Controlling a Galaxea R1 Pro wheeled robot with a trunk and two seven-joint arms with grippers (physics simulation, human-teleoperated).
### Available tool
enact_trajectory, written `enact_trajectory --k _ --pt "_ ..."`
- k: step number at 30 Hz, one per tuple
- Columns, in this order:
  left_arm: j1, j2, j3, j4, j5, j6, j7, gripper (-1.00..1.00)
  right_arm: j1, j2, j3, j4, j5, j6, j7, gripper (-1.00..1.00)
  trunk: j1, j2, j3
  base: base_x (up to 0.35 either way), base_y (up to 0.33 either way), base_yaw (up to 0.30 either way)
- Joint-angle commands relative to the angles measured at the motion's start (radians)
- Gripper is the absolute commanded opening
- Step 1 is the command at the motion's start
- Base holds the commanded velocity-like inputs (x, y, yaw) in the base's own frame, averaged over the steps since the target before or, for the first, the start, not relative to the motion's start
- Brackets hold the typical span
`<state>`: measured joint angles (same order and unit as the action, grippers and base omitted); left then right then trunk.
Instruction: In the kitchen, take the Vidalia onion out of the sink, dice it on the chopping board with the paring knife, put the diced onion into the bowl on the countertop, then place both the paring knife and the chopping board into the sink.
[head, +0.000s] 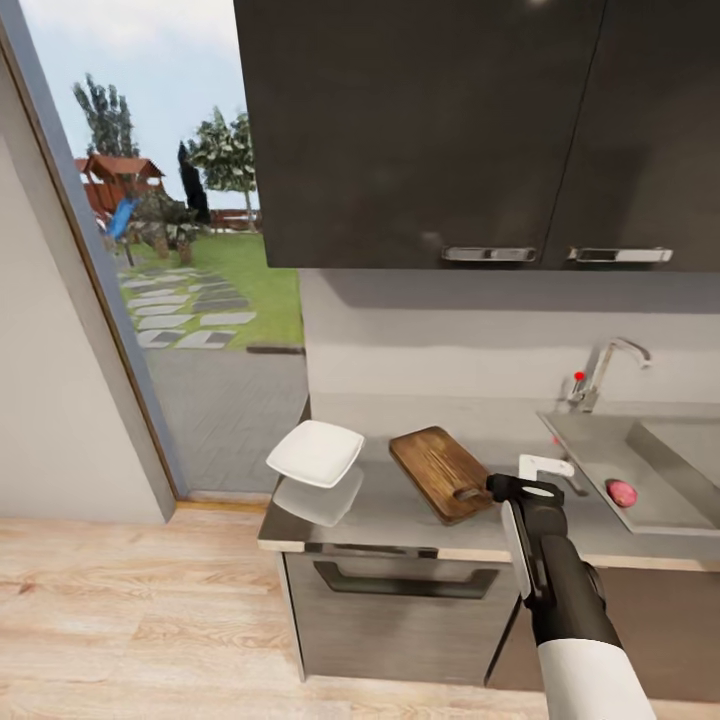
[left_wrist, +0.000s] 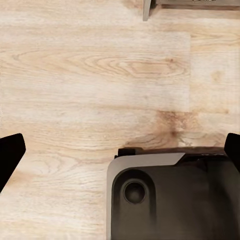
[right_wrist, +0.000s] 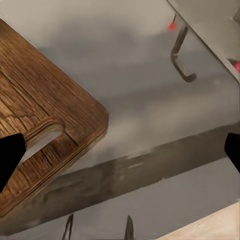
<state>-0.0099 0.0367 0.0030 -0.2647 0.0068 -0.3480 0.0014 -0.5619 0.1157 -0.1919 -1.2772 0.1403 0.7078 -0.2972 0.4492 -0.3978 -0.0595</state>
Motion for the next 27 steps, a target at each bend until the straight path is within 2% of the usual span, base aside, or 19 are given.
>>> enact_trajectory --k 1,6,27 --pt "-0.001 0.000 0.000 0.000 0.001 -0.003 0.000 1.00 -0.001 0.001 -0.001 -0.001 0.010 0.007 0.004 1.00 0.001 -0.002 -0.003 0.151 0.114 0.000" --pt "-0.001 0.000 0.000 -0.001 0.001 -0.003 -0.003 1.00 -0.001 0.001 -0.001 0.004 0.010 0.007 0.004 1.00 0.001 -0.002 -0.008 0.150 0.106 0.000" --pt "-0.001 0.000 0.000 -0.001 -0.001 -0.003 -0.001 1.00 -0.001 0.001 -0.003 0.021 0.010 0.007 0.001 1.00 0.001 -0.002 -0.030 0.033 0.026 0.000"
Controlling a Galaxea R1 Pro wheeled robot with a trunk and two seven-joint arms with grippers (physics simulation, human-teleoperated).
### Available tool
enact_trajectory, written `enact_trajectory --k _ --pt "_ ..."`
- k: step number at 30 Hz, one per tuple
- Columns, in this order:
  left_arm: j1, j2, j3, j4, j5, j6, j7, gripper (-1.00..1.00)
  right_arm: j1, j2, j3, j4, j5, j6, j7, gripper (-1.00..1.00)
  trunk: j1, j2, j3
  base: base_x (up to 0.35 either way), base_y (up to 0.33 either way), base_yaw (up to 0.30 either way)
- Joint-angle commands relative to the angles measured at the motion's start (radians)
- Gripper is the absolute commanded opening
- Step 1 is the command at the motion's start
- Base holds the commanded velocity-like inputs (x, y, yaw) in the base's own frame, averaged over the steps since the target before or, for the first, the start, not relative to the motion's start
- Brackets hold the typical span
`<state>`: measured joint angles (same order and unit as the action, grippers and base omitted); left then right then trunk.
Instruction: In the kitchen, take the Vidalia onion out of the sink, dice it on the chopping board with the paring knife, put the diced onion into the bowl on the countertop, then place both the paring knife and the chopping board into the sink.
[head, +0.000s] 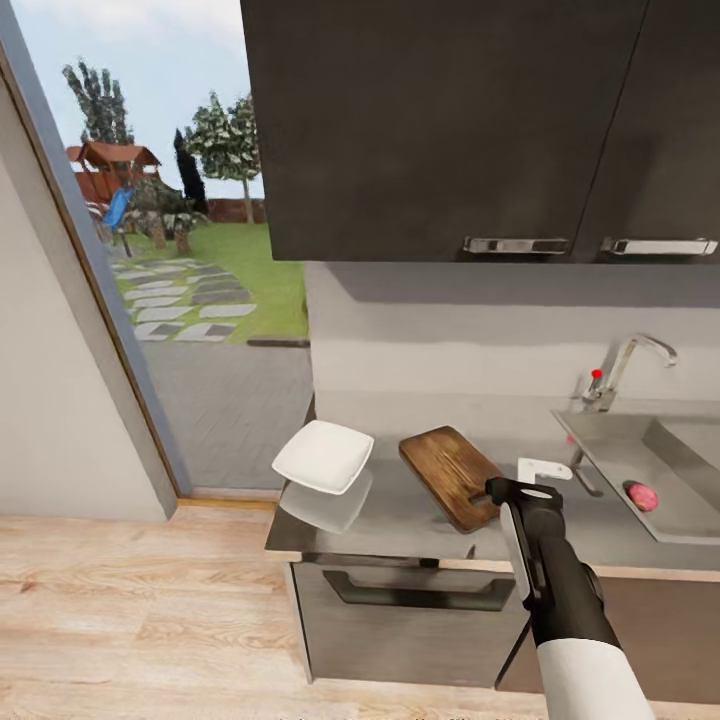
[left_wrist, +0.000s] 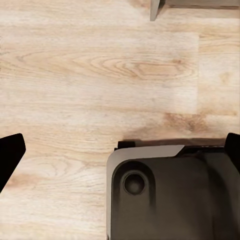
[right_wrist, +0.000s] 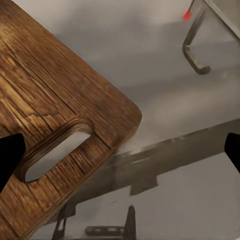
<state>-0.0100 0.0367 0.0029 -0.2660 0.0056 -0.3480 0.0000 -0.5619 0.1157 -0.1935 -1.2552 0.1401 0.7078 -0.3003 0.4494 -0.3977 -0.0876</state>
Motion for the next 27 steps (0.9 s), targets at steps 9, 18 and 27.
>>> enact_trajectory --k 9,18,27 --pt "-0.001 0.000 0.000 0.001 0.000 -0.003 0.000 1.00 -0.001 0.001 -0.003 0.000 0.010 0.007 0.004 1.00 0.001 -0.002 -0.013 0.006 0.002 0.000" --pt "-0.001 -0.001 -0.001 0.001 -0.001 -0.003 0.000 1.00 -0.001 0.000 -0.024 0.000 0.011 0.007 0.005 1.00 0.001 -0.002 -0.024 0.150 0.000 0.000" --pt "-0.001 -0.001 -0.001 0.001 -0.001 -0.003 0.000 1.00 -0.001 -0.001 -0.036 0.000 0.012 0.007 0.004 1.00 0.001 -0.002 -0.036 0.009 0.000 0.000"
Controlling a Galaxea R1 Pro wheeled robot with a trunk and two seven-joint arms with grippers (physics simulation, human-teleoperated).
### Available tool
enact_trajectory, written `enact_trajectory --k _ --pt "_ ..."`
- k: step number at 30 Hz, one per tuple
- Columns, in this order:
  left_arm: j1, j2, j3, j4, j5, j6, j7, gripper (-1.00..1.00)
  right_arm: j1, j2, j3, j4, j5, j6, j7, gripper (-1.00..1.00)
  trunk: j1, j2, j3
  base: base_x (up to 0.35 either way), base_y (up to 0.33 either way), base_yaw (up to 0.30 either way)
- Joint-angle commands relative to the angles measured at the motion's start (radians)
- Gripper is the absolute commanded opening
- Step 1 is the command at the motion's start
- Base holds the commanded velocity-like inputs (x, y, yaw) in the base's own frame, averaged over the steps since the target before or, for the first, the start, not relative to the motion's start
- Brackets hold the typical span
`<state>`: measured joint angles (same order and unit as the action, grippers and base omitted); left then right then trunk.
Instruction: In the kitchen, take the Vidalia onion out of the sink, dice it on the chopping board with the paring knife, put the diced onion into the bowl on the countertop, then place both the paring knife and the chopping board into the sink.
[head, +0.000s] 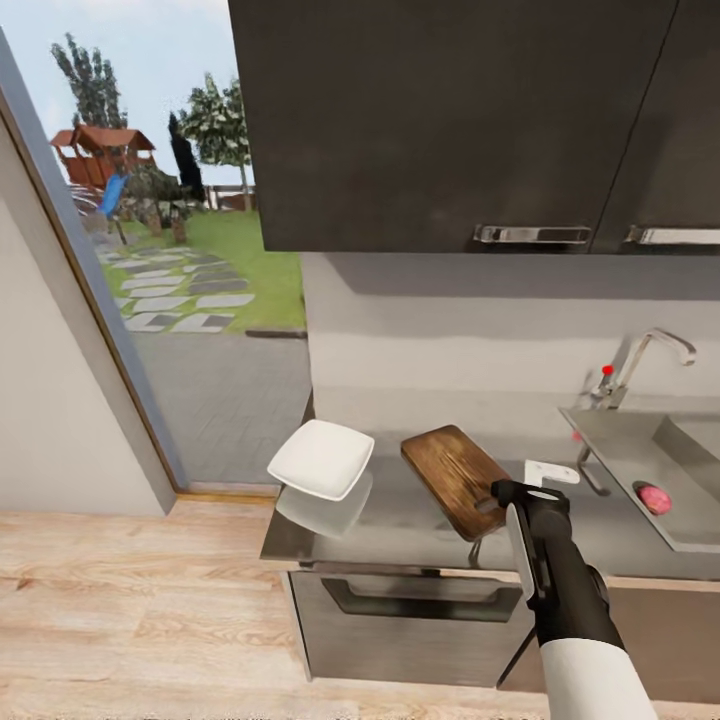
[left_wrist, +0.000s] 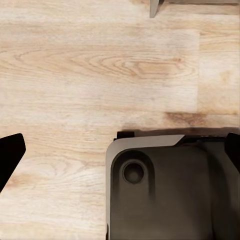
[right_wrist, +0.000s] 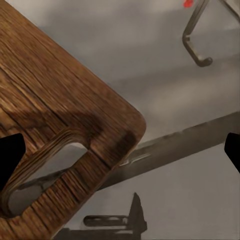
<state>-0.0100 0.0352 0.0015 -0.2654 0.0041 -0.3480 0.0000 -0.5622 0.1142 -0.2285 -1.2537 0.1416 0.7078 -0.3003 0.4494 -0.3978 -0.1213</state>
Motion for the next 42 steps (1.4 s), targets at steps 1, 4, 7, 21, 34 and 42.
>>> enact_trajectory --k 1,4,7,21,34,42 --pt "-0.001 0.000 0.000 0.001 0.000 -0.003 0.000 1.00 -0.001 0.001 -0.001 -0.001 0.010 0.007 0.004 1.00 0.001 -0.002 -0.003 0.000 0.000 0.000" --pt "-0.001 0.000 0.000 0.001 0.000 -0.003 0.000 1.00 -0.001 0.001 -0.002 -0.001 0.010 0.007 0.004 1.00 0.001 -0.002 -0.007 0.000 0.000 0.000" --pt "-0.001 0.000 0.000 0.001 0.000 -0.003 0.000 1.00 -0.001 0.001 -0.002 -0.001 0.010 0.007 0.004 1.00 0.001 -0.002 -0.011 0.000 0.000 0.000" --pt "-0.001 0.001 0.000 0.000 0.000 -0.003 0.000 1.00 -0.001 0.001 -0.001 -0.001 0.010 0.007 0.004 1.00 0.001 -0.002 -0.029 0.000 0.000 0.000" --pt "-0.001 0.000 -0.003 0.001 -0.001 -0.003 0.000 1.00 -0.001 0.001 -0.002 -0.001 0.010 0.007 0.004 1.00 0.001 -0.002 -0.046 0.029 0.000 0.000" --pt "-0.001 0.000 -0.003 0.001 -0.001 -0.003 0.000 1.00 -0.001 0.001 -0.002 -0.001 0.010 0.007 0.004 1.00 0.001 -0.002 -0.056 0.000 0.000 0.000"
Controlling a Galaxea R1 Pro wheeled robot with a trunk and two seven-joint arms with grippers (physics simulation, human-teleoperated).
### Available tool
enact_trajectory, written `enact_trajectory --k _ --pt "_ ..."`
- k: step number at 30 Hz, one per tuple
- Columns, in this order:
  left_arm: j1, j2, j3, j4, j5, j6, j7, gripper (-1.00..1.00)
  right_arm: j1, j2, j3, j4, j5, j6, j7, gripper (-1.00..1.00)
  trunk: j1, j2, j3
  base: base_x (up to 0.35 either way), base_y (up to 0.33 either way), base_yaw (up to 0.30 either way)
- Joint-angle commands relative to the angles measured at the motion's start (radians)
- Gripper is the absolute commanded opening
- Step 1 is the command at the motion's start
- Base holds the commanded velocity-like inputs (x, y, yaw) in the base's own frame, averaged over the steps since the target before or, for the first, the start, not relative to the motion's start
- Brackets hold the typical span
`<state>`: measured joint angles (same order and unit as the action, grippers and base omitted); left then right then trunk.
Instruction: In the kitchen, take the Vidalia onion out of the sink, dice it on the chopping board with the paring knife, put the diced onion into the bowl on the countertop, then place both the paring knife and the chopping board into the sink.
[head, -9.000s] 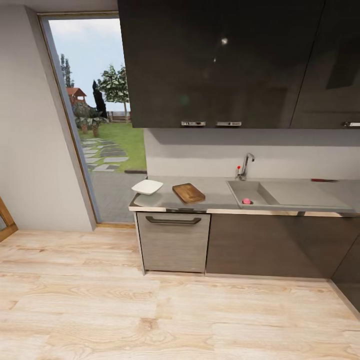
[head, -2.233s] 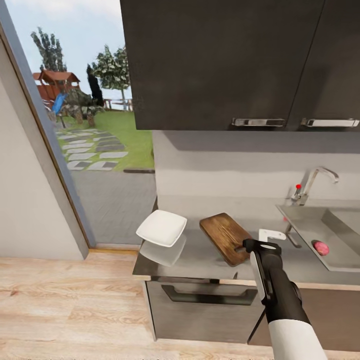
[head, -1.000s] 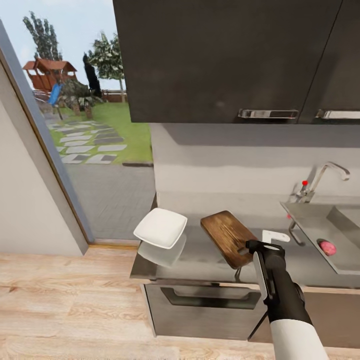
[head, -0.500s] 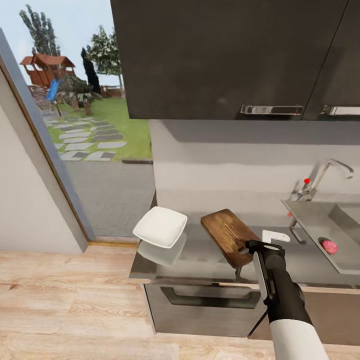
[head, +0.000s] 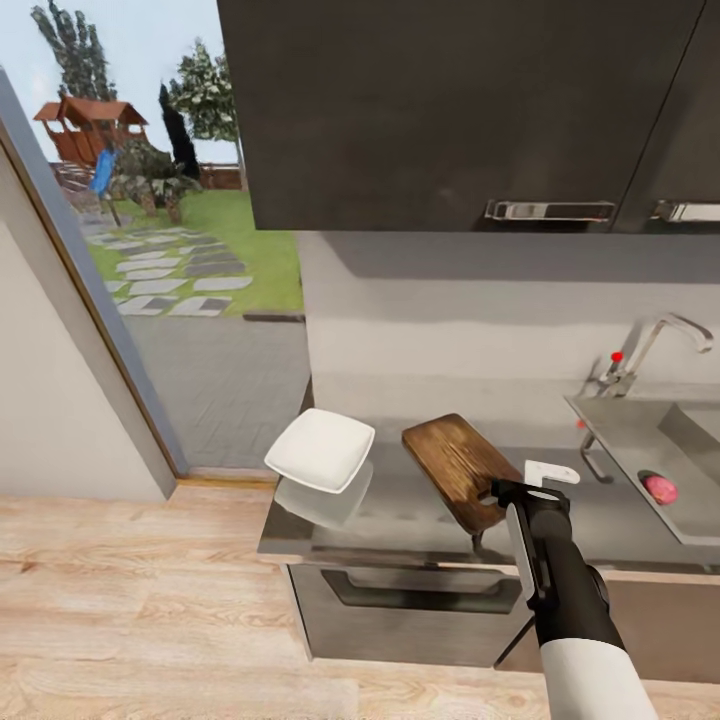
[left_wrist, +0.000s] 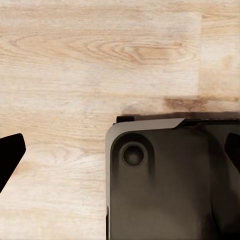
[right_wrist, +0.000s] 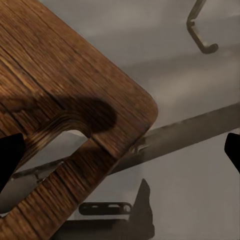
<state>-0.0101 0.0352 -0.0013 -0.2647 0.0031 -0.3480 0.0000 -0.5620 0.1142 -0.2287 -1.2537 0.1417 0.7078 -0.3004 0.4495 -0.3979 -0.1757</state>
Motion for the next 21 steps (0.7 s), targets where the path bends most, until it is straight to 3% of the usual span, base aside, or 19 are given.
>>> enact_trajectory --k 1,21 --pt "-0.001 0.000 0.000 0.000 0.000 -0.003 0.000 1.00 -0.001 0.001 -0.001 -0.001 0.010 0.007 0.004 1.00 0.001 -0.002 -0.003 0.000 0.000 0.000" --pt "-0.001 0.000 0.000 0.001 0.001 -0.003 0.000 1.00 -0.001 0.001 -0.001 -0.001 0.010 0.007 0.004 1.00 0.001 -0.002 -0.029 0.000 0.000 0.000"
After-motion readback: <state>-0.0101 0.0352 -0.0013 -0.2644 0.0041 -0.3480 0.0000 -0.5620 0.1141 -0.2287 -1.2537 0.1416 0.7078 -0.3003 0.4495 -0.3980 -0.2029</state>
